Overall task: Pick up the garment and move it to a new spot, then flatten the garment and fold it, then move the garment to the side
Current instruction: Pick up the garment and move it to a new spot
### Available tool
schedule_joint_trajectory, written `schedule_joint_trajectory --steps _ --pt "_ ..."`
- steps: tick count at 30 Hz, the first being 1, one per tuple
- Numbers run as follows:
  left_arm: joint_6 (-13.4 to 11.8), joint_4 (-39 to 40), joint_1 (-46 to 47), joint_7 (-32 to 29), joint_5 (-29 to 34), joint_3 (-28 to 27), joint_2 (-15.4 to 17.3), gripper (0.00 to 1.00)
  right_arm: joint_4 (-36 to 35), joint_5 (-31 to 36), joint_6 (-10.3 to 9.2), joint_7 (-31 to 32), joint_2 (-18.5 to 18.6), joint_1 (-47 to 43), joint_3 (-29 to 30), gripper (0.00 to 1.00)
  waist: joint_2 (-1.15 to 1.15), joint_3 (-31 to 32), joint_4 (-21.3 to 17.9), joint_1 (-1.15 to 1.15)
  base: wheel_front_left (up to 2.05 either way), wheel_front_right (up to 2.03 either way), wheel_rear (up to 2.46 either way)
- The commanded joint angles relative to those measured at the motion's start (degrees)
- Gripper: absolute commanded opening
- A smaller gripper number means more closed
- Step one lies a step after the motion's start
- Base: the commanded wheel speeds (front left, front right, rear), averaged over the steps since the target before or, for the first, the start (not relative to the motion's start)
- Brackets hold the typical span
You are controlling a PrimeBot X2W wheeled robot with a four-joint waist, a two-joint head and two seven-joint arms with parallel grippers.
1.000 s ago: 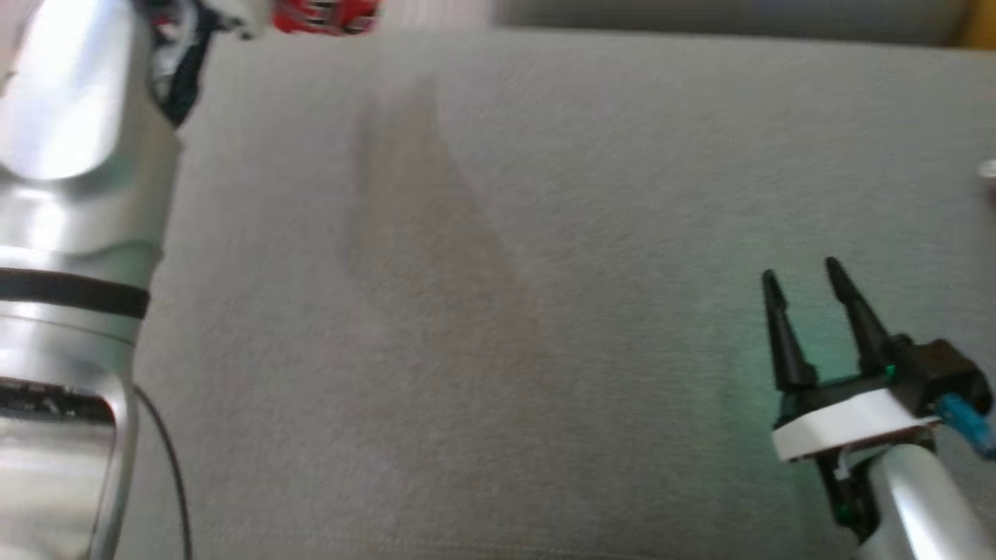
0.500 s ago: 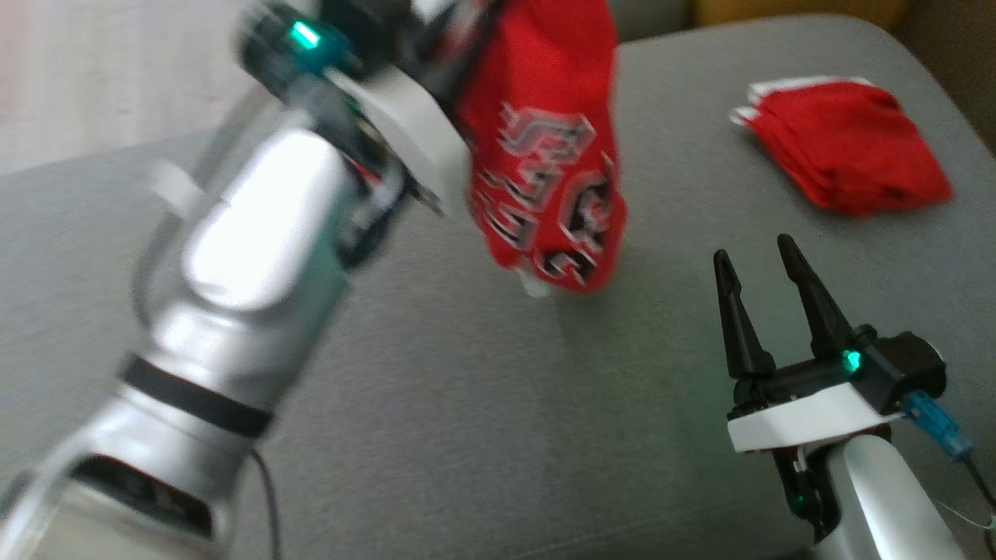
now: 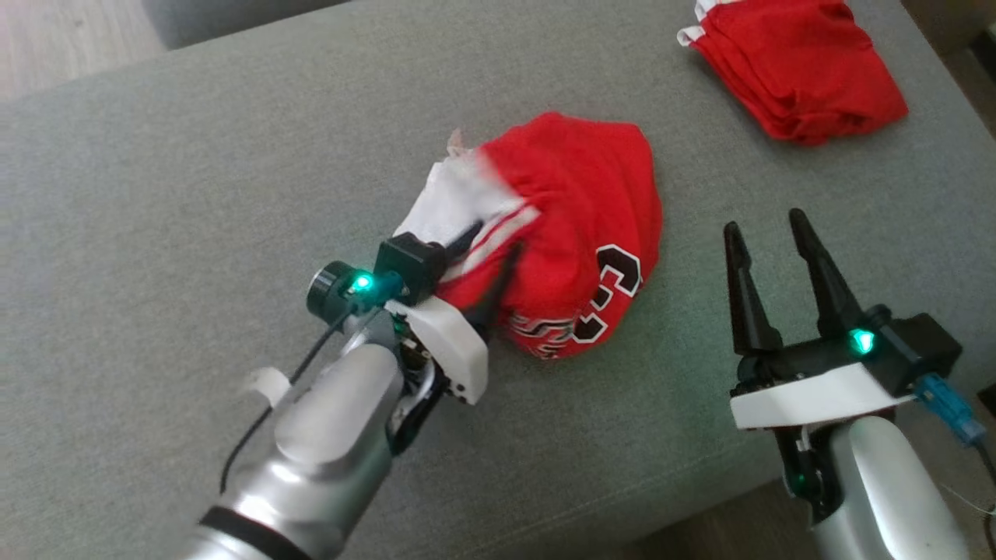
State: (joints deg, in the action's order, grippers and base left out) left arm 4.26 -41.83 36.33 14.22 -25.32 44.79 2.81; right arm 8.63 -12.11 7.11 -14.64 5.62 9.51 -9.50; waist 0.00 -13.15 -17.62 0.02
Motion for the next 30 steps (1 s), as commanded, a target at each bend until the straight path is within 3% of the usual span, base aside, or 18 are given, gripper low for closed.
schedule_joint_trajectory --steps 1,10,11,15,23,30 --pt "-1.07 4.08 1.01 0.75 -0.22 -2.24 0.12 1.0 -1.48 -0.3 0.37 -0.36 0.08 0.51 -0.55 1.0 0.0 1.78 1.57 -0.02 0.0 0.0 0.0" --pt "-10.03 20.17 -13.09 0.77 7.3 -10.75 1.57 1.0 0.34 0.88 0.37 -0.36 0.34 -5.3 0.51 1.0 0.0 12.01 9.76 -0.02 0.0 0.0 0.0" --pt "-10.03 20.17 -13.09 0.77 7.3 -10.75 1.57 1.0 0.34 0.88 0.37 -0.36 0.34 -5.3 0.51 1.0 0.0 12.01 9.76 -0.02 0.0 0.0 0.0" --pt "-12.7 30.02 -23.38 0.77 9.89 -19.43 3.17 1.0 1.27 1.17 0.37 -0.36 -0.55 -8.12 1.62 1.0 0.0 15.5 13.96 -0.02 0.0 0.0 0.0" --pt "-13.24 40.84 -39.97 0.77 13.79 -30.8 2.47 1.0 2.83 2.28 0.37 -0.36 -1.52 -12.41 3.52 1.0 0.0 19.0 17.82 -0.02 0.0 0.0 0.0" --pt "-11.09 44.86 -49.22 0.77 17.07 -33.45 0.93 1.0 3.43 3.35 0.37 -0.36 -1.99 -16.04 4.03 1.0 0.0 21.3 18.84 -0.02 0.0 0.0 0.0"
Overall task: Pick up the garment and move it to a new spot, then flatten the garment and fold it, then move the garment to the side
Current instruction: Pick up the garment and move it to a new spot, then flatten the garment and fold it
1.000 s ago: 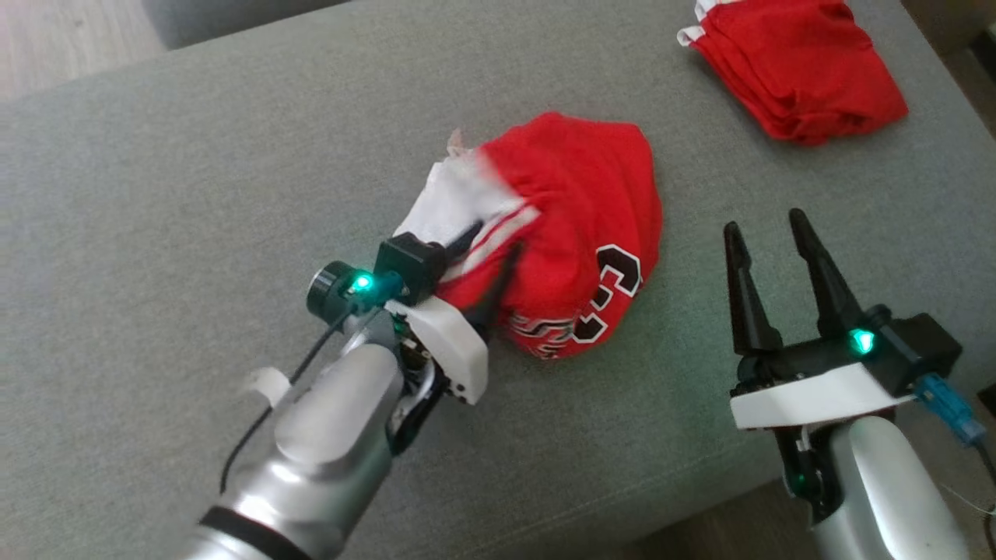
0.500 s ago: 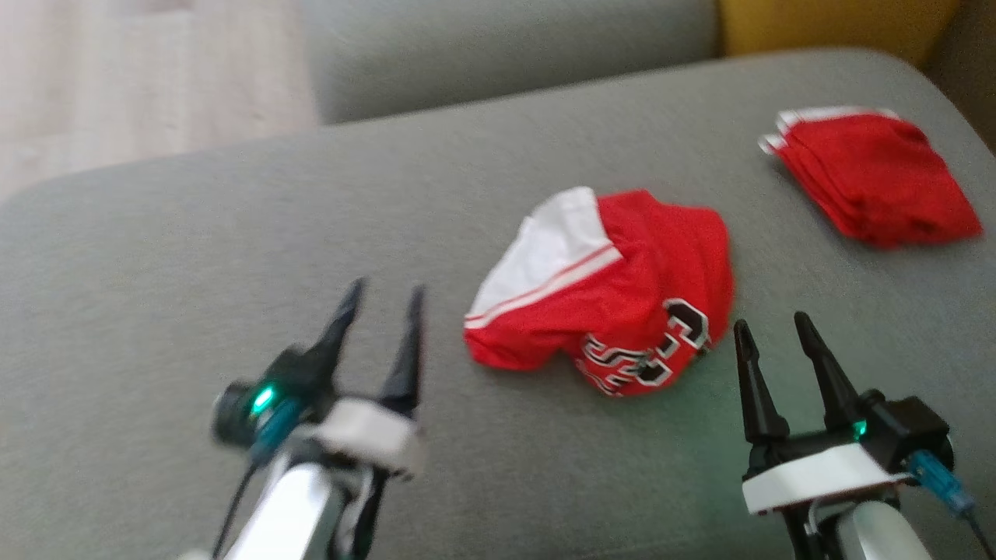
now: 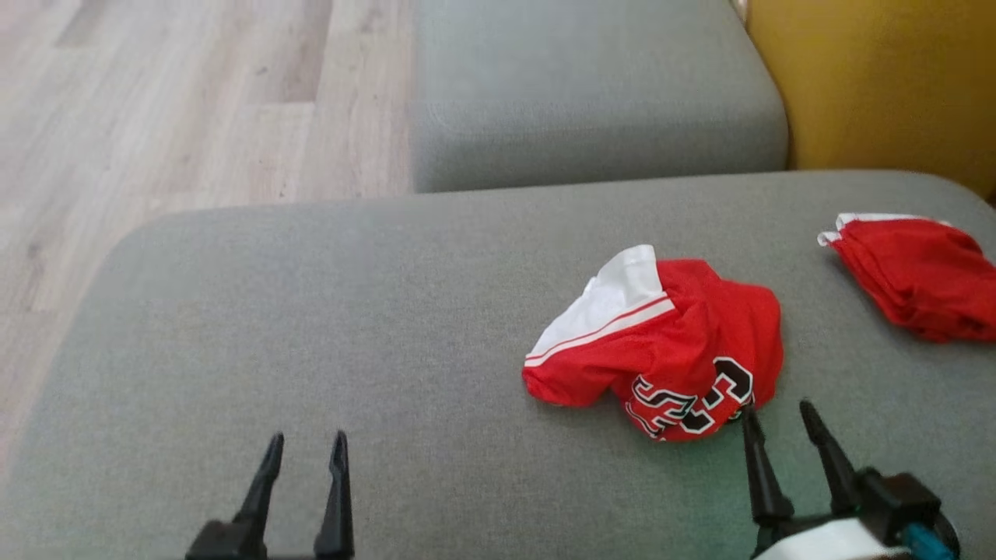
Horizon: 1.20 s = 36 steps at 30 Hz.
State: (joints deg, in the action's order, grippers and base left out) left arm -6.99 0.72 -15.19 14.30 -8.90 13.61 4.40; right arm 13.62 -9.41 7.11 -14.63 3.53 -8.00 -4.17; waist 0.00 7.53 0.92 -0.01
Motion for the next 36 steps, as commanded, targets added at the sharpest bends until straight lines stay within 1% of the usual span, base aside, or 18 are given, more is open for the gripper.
schedule_joint_trajectory --steps 1,6,15,36 --pt "0.35 2.46 1.62 0.7 0.96 -2.45 -0.82 1.0 -1.46 0.76 0.37 -0.37 0.06 1.08 -1.14 1.0 0.0 0.89 0.35 0.01 0.0 0.0 0.0" --pt "1.42 2.74 0.39 0.7 2.18 -2.63 -1.27 1.0 -1.03 1.04 0.37 -0.37 -0.16 0.02 -1.01 1.0 0.0 1.63 0.62 0.01 0.0 0.0 0.0" --pt "1.98 2.41 0.38 0.7 2.95 -3.08 -1.49 1.0 -0.79 1.39 0.37 -0.37 -0.37 0.05 -1.66 1.0 0.0 1.78 0.71 0.01 0.0 0.0 0.0" --pt "1.69 1.06 0.66 0.7 2.61 -2.28 -1.52 1.0 -0.23 1.06 0.37 -0.37 -0.51 0.26 -1.84 1.0 0.0 2.25 -0.01 0.01 0.0 0.0 0.0"
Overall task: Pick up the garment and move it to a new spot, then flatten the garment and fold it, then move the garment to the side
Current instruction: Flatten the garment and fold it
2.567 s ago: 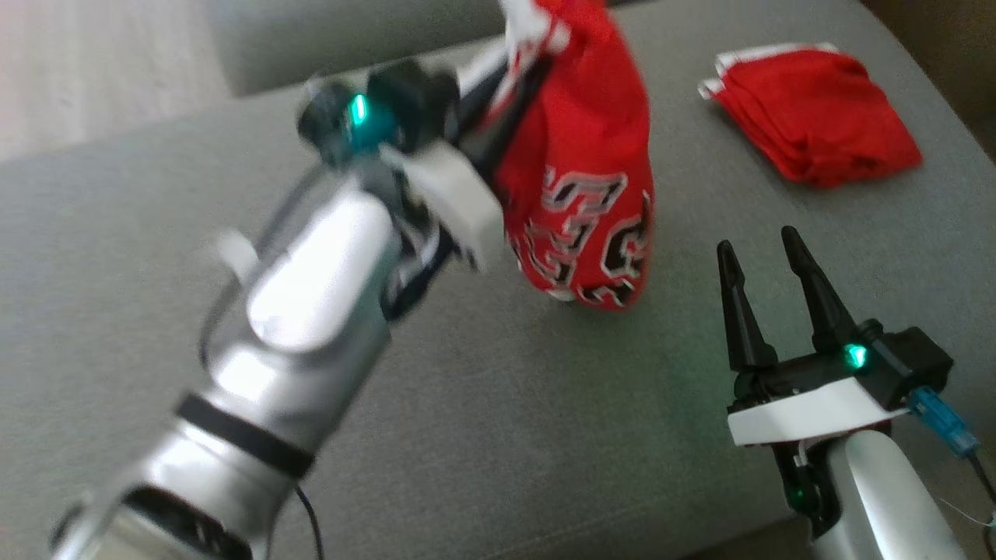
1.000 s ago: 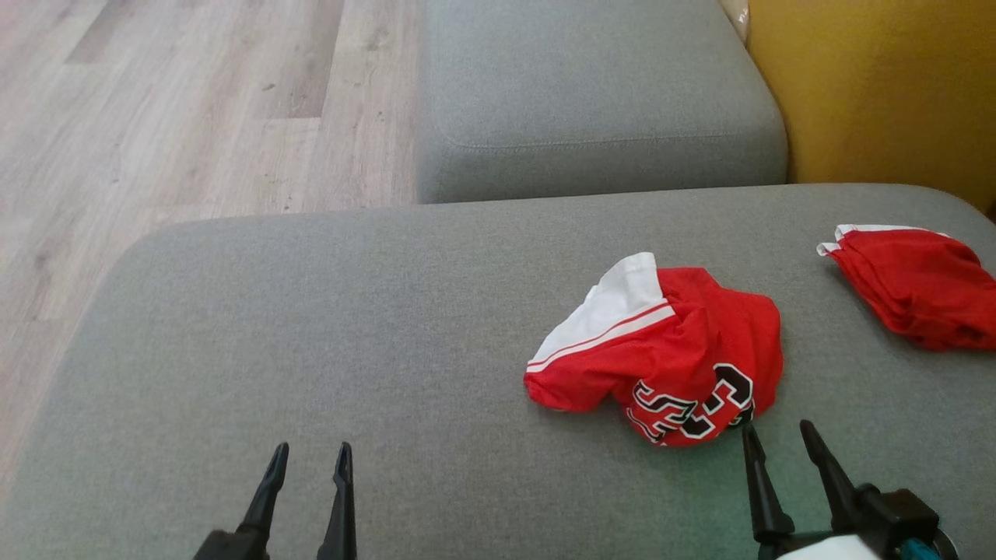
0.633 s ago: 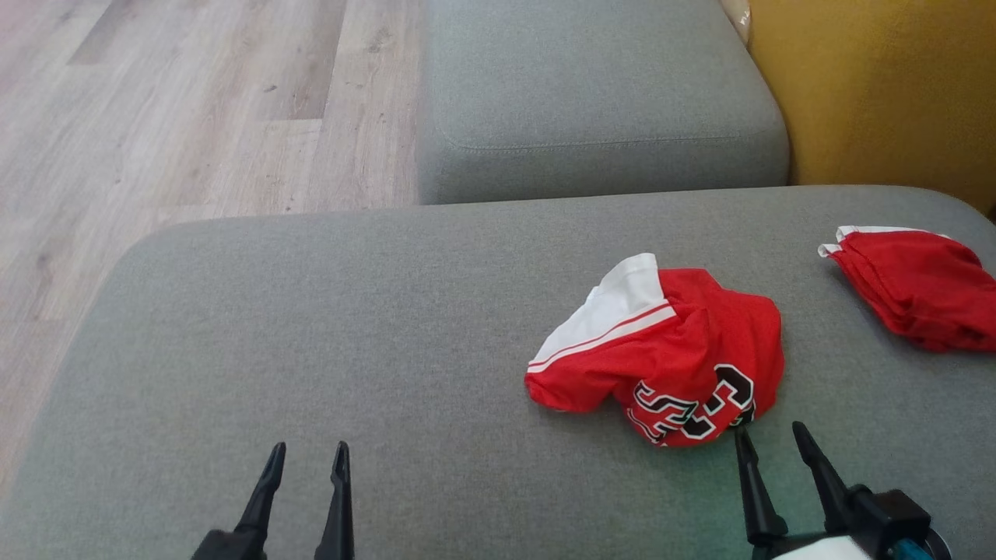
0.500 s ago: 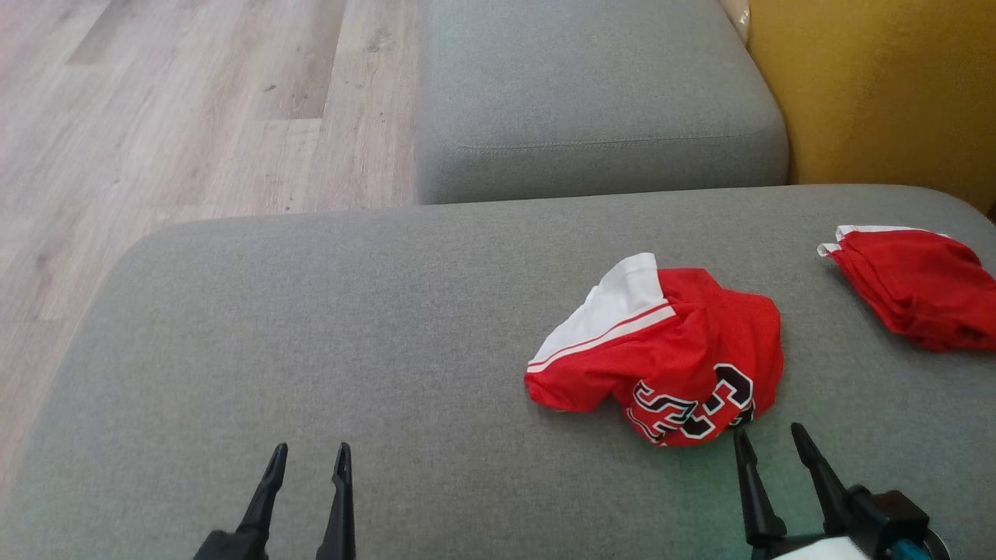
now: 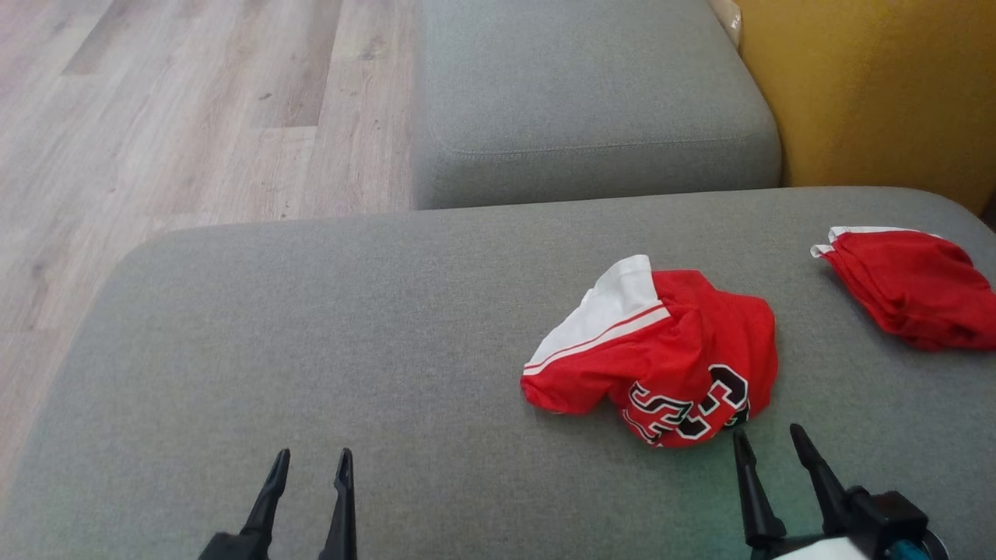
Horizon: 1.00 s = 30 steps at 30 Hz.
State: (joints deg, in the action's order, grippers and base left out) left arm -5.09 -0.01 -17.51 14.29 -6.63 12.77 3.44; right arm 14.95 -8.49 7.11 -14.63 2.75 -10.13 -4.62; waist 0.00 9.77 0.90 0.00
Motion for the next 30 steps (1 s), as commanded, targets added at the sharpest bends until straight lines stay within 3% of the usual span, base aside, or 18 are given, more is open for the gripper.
schedule_joint_trajectory --steps 1,19,24,30 --pt "-0.2 1.8 2.97 0.71 0.37 -1.37 -0.56 1.0 -1.52 0.12 0.37 -0.37 0.27 2.4 -1.44 1.0 0.0 0.04 -0.01 0.0 0.0 0.0 0.0" --pt "0.7 -0.32 4.24 0.71 -1.25 1.39 -0.56 1.0 -2.13 -0.03 0.37 -0.37 0.71 2.84 -2.78 1.0 0.0 -0.95 -0.74 0.0 0.0 0.0 0.0" --pt "2.75 -5.3 10.81 0.71 -2.42 5.92 -0.56 1.0 -2.44 -1.28 0.37 -0.37 1.61 4.53 -3.48 1.0 0.0 -4.31 -1.98 0.0 0.0 0.0 0.0" --pt "6.36 -15.06 25.91 0.71 -3.2 14.63 -0.56 1.0 -3.28 -3.15 0.37 -0.37 3.39 8.25 -4.8 1.0 0.0 -10.33 -4.47 0.0 0.0 0.0 0.0"
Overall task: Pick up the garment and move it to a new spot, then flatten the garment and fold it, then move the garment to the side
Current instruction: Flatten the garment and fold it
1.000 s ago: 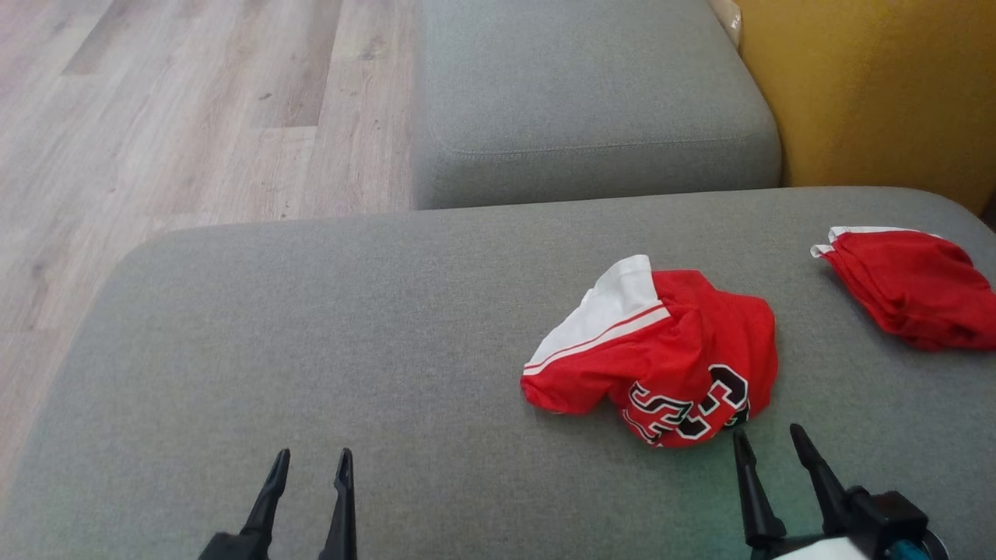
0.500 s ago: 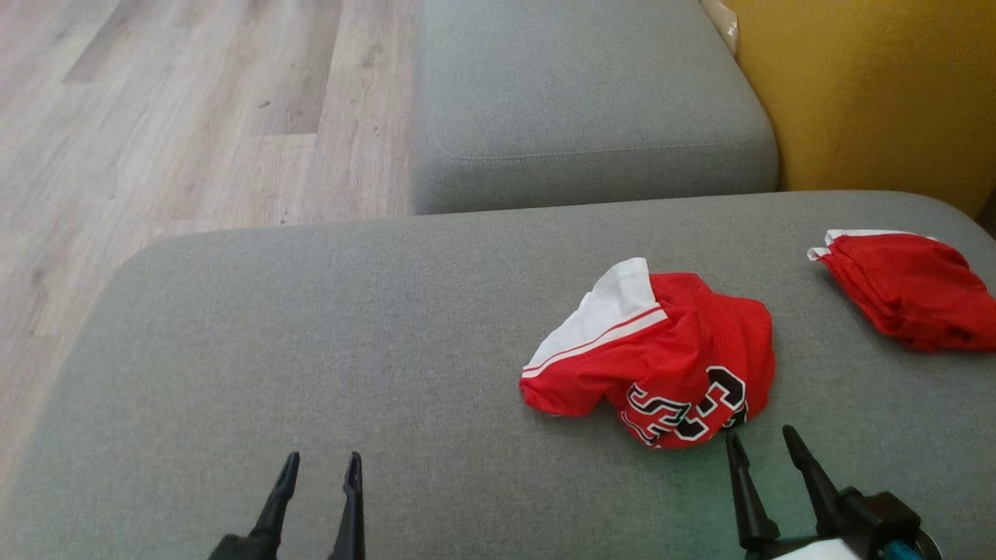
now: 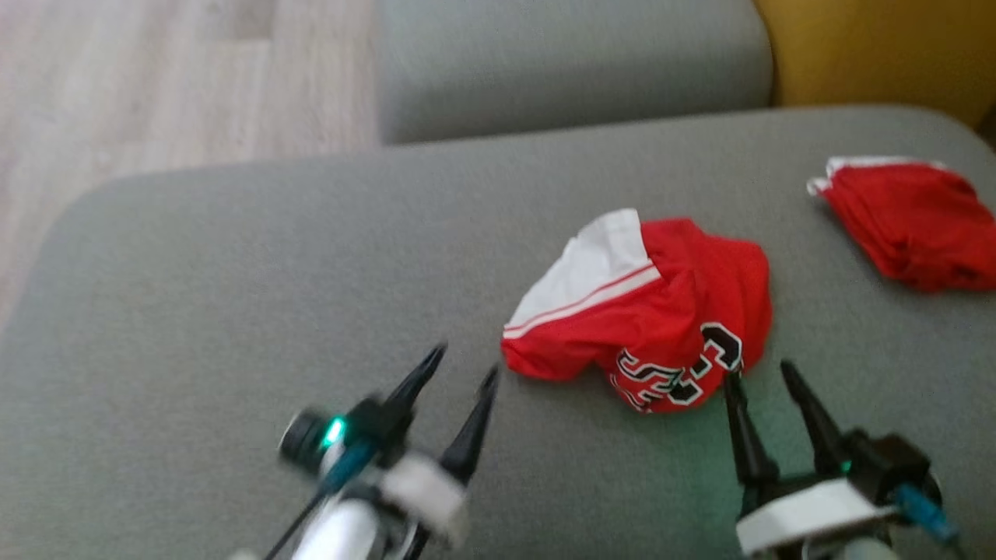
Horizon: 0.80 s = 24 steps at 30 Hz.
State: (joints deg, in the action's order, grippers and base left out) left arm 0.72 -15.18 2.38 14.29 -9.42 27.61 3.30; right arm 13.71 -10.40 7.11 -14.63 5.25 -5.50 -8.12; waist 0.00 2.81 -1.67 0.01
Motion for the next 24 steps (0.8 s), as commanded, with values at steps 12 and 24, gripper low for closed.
schedule_joint_trajectory --steps 12,24 --pt "1.6 -17.14 36.49 -8.83 -10.65 18.13 -0.42 1.0 -4.43 -5.67 0.37 -0.37 2.17 12.84 -3.59 1.0 0.0 -16.0 -7.08 -0.01 0.0 0.0 0.0" --pt "1.43 -23.32 45.16 -10.88 -21.55 31.07 -0.42 0.0 -4.46 -6.17 0.37 -0.37 1.71 15.07 -3.73 1.0 0.0 -17.99 -9.53 -0.01 0.0 0.0 0.0"
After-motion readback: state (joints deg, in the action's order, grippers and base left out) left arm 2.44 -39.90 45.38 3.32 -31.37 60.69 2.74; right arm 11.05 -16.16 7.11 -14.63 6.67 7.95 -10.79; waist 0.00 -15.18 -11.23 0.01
